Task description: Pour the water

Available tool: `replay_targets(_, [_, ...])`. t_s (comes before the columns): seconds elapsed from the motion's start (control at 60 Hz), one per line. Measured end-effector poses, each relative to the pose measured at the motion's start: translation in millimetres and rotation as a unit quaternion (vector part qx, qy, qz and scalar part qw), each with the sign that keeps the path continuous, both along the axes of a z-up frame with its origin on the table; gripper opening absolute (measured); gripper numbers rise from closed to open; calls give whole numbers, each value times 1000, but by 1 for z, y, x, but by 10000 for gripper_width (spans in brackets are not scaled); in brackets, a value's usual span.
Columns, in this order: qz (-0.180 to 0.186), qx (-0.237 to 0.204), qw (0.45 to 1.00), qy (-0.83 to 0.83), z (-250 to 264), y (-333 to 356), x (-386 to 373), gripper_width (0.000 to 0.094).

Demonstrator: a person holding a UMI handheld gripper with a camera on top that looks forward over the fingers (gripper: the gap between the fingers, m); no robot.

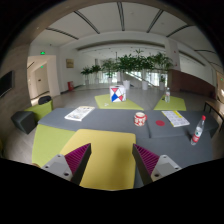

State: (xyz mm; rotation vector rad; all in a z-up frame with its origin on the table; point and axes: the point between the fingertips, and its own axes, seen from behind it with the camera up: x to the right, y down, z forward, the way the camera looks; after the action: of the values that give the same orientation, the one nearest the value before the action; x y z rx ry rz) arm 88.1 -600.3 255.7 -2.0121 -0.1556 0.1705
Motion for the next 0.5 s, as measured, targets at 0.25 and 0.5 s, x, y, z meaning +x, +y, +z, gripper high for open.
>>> replay_targets(0.25, [-47,-33,998,-36,-60,10,125,843])
replay_targets(0.5, [-118,-41,988,-87,-105,44,324,846])
